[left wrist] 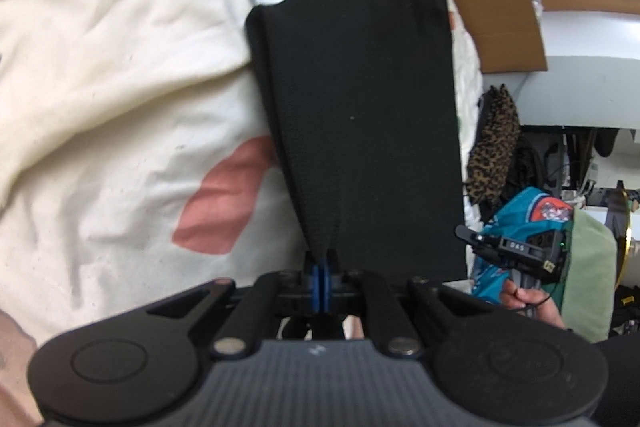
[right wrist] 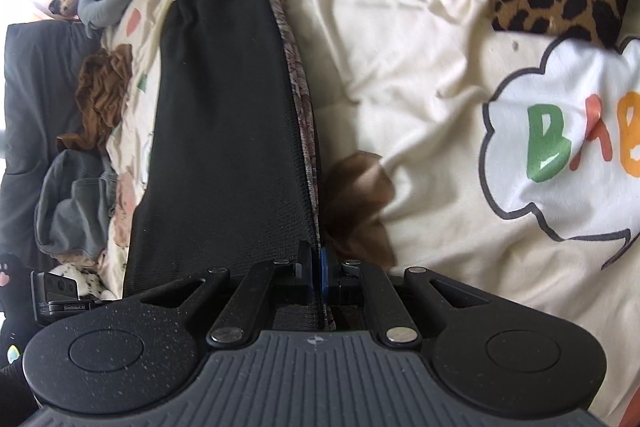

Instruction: Fold clothes

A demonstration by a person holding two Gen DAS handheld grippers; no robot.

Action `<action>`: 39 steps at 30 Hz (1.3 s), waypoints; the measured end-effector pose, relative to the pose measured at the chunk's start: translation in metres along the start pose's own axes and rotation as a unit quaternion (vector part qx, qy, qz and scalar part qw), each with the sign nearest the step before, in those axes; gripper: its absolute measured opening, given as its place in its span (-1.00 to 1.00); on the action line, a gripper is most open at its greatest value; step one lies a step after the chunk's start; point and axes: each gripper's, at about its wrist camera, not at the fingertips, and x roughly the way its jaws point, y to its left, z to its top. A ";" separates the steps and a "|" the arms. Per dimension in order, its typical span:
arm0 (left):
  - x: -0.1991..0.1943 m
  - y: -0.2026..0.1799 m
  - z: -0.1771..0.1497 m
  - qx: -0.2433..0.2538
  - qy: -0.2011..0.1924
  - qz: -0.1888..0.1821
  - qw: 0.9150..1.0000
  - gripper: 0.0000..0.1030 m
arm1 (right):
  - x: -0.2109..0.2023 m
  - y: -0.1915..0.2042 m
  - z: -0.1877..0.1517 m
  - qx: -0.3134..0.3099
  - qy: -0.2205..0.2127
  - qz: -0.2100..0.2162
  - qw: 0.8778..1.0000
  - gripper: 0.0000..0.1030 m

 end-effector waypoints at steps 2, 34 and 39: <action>0.007 0.009 0.001 -0.003 0.001 0.004 1.000 -0.96 | 0.005 -0.007 0.001 0.000 0.003 0.002 1.000 -0.97; 0.022 0.035 0.006 -0.018 0.009 0.000 1.000 -0.95 | 0.052 -0.038 -0.001 0.043 0.038 0.104 0.993 -0.34; 0.026 0.036 0.008 -0.018 0.016 0.006 1.000 -0.95 | 0.053 -0.030 -0.001 0.018 0.039 0.094 0.995 -0.55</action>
